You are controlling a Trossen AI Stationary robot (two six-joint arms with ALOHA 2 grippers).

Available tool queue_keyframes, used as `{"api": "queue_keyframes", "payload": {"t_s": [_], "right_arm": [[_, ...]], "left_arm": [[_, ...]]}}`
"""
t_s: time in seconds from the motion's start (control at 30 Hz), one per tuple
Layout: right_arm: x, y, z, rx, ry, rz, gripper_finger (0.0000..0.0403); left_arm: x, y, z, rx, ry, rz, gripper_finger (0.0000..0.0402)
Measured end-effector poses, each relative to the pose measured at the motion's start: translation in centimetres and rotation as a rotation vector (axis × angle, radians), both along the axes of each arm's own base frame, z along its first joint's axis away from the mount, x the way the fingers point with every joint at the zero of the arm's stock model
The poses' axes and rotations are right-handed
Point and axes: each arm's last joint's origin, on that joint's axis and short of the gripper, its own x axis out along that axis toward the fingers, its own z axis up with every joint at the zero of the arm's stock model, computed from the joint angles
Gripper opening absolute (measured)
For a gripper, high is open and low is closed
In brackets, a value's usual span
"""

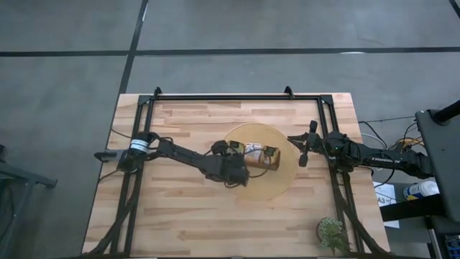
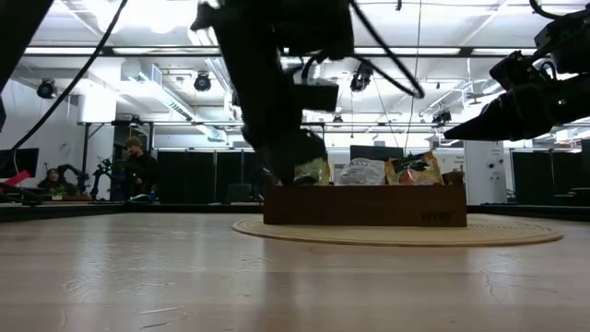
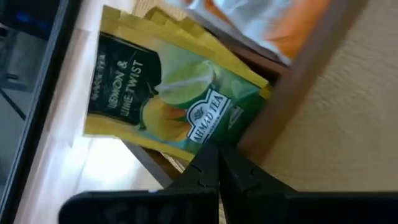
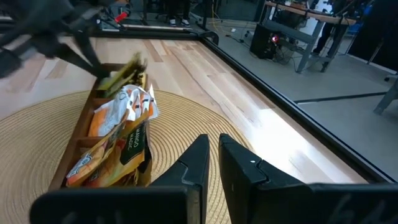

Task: Pick & Place Tea
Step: Put the yellow tea bag into the left section of the wooden organizer

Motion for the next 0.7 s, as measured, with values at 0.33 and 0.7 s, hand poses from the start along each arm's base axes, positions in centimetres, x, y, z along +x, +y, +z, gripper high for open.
{"api": "queue_keyframes", "payload": {"t_s": [0.33,0.7], "right_arm": [[0.0,0.0,0.0,-0.003,0.001,0.000,0.0034],[0.0,0.0,0.0,-0.002,0.000,0.000,0.0034]], "left_arm": [[0.0,0.8,-1.0,0.016,-0.018,-0.008,0.0000],[1.4,-2.3,3.0,-0.011,-0.070,-0.118,0.0000]]}}
